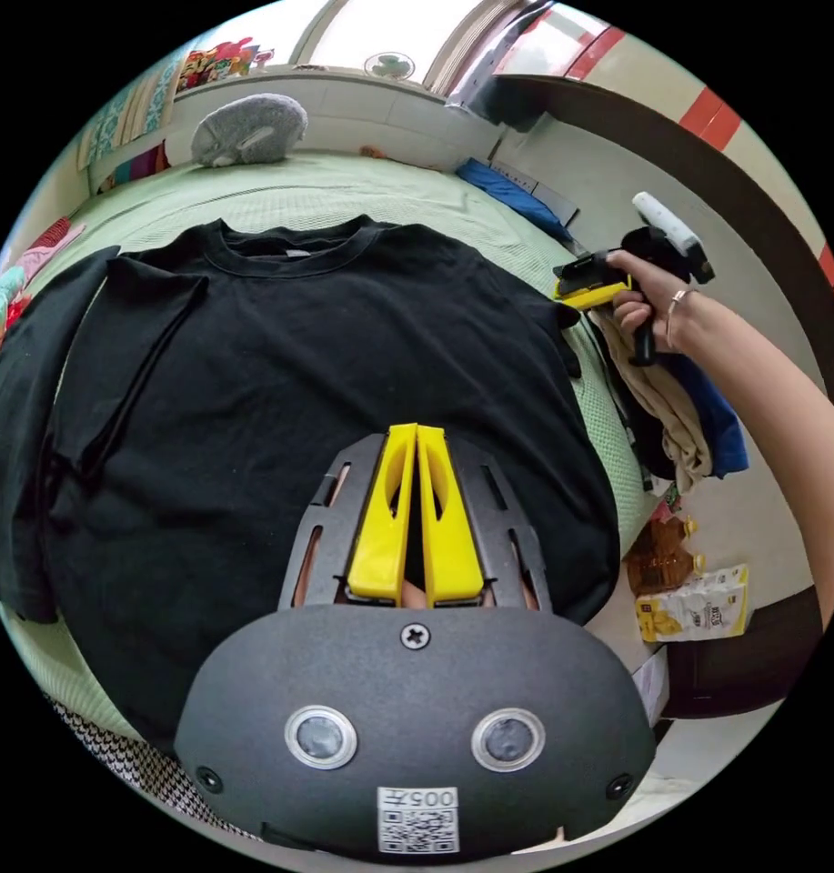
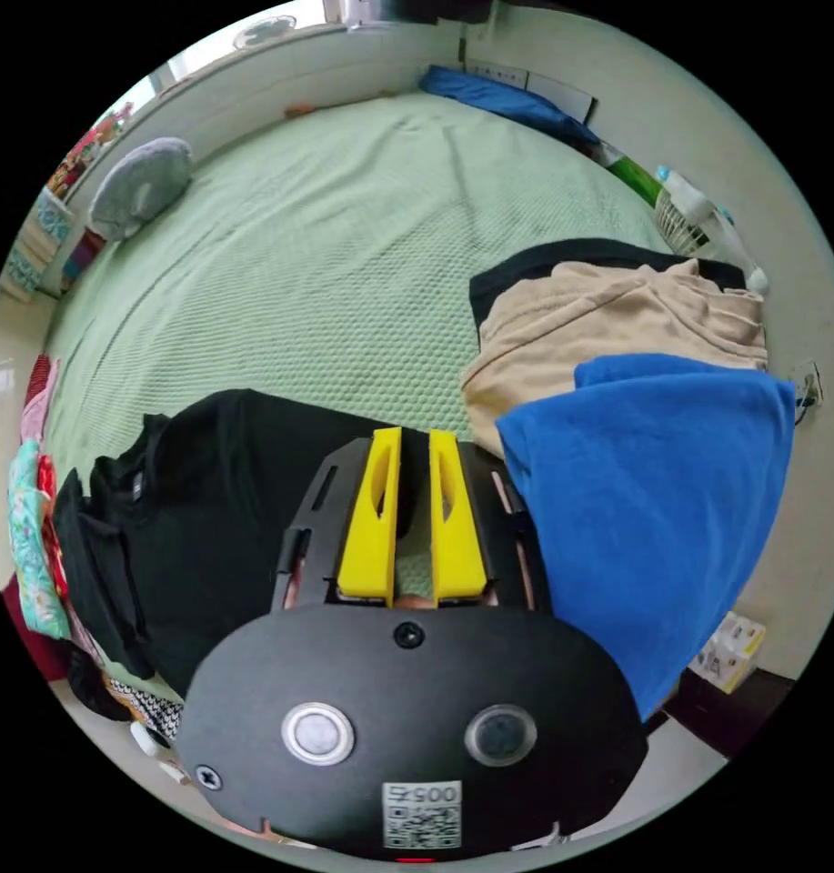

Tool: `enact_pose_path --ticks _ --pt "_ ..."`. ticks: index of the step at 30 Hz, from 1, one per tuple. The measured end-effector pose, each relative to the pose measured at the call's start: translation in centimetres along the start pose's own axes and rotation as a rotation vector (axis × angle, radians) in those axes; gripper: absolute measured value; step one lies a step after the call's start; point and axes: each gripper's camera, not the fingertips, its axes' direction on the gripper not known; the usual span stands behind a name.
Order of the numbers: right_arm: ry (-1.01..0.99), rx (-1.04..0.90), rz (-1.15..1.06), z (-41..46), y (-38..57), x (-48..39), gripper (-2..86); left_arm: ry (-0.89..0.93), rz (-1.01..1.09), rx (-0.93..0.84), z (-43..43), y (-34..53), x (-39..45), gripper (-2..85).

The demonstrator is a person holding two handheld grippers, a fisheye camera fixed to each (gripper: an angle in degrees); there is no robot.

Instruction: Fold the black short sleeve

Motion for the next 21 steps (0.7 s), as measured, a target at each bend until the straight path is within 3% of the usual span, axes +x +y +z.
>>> enact_pose_path --ticks 8,13,18,21 --pt "-0.128 0.127 -0.063 -4.1 1.0 0.6 -1.2 0.025 -0.002 -0.006 0.3 -0.6 -1.3 -0.4" --pt "-0.144 0.237 -0.258 -10.0 3.6 -4.7 -1.2 0.025 -0.001 -0.004 0.2 -1.0 -2.0 -0.4" --pt "-0.33 0.118 -0.51 -11.7 6.8 -11.6 0.6 0.049 -0.008 0.006 0.0 -1.2 -3.1 -0.4" --pt "-0.256 0.17 -0.56 -12.8 7.4 -12.3 4.1 0.085 -0.023 0.009 -0.1 -1.4 -4.1 -0.5"
